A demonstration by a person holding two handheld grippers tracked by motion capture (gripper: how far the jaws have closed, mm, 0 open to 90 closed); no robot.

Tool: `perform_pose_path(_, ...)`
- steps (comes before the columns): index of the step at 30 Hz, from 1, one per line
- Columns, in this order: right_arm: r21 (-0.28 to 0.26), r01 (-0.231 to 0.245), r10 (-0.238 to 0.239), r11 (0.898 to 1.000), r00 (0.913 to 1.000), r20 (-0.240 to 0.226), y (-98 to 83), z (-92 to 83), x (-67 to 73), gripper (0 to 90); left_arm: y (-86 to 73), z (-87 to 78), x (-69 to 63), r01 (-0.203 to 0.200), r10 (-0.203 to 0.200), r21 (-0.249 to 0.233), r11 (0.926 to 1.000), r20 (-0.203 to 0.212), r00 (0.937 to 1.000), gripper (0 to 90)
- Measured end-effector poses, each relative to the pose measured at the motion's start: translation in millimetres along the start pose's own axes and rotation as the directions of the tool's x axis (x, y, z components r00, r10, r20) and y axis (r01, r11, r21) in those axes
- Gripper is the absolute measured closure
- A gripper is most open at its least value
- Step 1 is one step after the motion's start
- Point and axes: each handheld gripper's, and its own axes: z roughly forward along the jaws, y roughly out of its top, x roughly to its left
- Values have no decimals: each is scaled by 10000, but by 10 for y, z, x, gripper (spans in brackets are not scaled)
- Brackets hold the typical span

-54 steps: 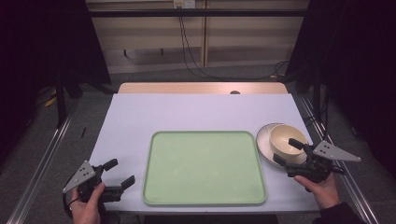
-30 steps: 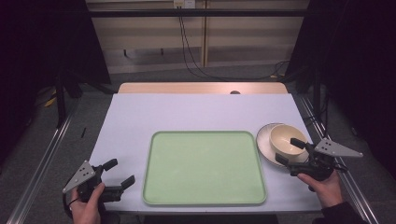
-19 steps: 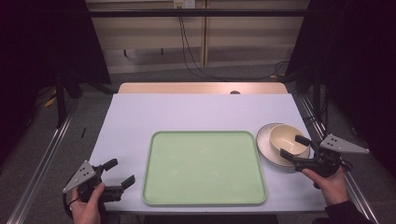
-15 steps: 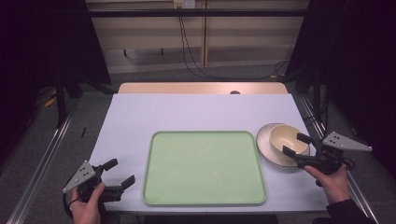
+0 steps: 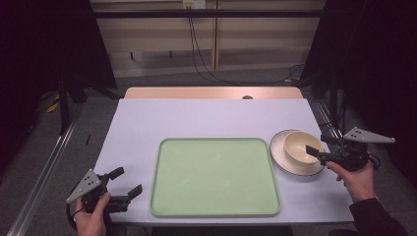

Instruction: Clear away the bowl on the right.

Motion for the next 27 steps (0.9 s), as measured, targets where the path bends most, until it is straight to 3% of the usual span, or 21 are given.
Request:
perform_pose_path(2, 154, 34, -35, 9999, 10000, 24, 11, 36, -35, 225, 0, 0, 0, -4, 4, 1, 10000, -2, 10000, 14)
perform_pose_path(5, 816, 151, -155, 9966, 9999, 48, 42, 158, -150, 238, 0, 3, 0, 37, -37, 9, 10000, 34, 10000, 14)
perform_pose_path(9, 1153, -27, 19, 9933, 10000, 69, 41, 235, -245, 263, 0, 4, 1, 32, -32, 13, 10000, 44, 10000, 14)
perform_pose_path(13, 1729, -274, 274, 9846, 9996, 21, 38, 314, -360, 289, 1, 5, 1, 40, -40, 44, 10000, 19, 10000, 14)
perform_pose_path(14, 2107, -155, 165, 9774, 9999, -26, 44, 354, -401, 315, 4, -1, 11, -144, 143, 158, 9998, 66, 9999, 14)
perform_pose_path(17, 2158, -179, 146, 9763, 9998, 169, 47, 388, -432, 315, 5, 6, 6, -98, 98, 93, 9999, -39, 9999, 14)
perform_pose_path(21, 2541, -137, 41, 9671, 9993, 380, 69, 459, -464, 328, 3, 16, 2, 35, -35, 40, 10000, 24, 10000, 15)
perform_pose_path(23, 2622, -147, 47, 9649, 9992, 385, 74, 488, -475, 377, 3, 15, 4, 9, -9, 58, 10000, 27, 10000, 15)
perform_pose_path(24, 2802, -151, 135, 9598, 9999, 75, 76, 519, -494, 440, 2, 15, 6, 12, -13, 59, 10000, 37, 10000, 14)
perform_pose_path(25, 2802, -151, 135, 9598, 9999, 75, 76, 519, -494, 440, 2, 15, 6, 12, -13, 59, 10000, 37, 10000, 14)
perform_pose_path(27, 3165, -202, 178, 9484, 9998, 105, 52, 574, -509, 489, 1, 15, 7, 3, -3, 79, 10000, 22, 10000, 14)
